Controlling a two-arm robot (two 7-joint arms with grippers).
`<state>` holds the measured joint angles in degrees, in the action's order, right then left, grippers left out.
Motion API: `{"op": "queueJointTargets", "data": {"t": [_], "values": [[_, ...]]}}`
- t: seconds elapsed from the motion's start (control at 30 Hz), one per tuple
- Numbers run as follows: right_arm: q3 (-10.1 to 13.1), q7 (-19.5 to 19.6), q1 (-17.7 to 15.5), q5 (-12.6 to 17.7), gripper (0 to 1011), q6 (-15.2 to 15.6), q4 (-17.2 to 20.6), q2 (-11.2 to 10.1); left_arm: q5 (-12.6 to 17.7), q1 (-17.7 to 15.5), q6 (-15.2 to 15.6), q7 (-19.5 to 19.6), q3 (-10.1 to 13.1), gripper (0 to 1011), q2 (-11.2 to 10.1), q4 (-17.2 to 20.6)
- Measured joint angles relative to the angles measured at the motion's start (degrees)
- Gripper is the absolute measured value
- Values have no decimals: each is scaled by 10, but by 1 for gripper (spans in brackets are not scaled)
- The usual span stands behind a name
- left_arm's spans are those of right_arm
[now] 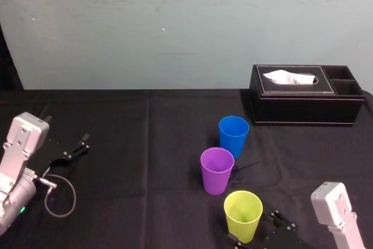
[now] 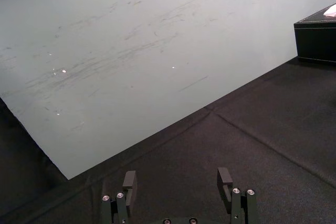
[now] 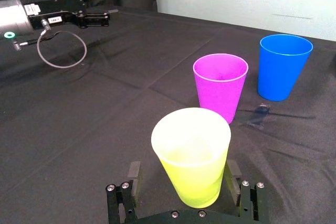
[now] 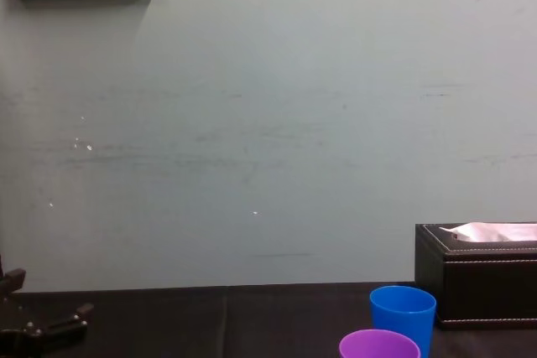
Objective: Stack the three plastic cups sequentially using one hand.
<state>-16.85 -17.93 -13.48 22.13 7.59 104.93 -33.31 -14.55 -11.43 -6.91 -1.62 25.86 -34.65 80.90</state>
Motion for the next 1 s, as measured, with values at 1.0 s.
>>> {"op": "queueJointTargets", "data": {"t": [1.0], "values": [[20,4,7,-36,1003,-14,-31,61,0,0,0,0,0,1000,0,0]]}}
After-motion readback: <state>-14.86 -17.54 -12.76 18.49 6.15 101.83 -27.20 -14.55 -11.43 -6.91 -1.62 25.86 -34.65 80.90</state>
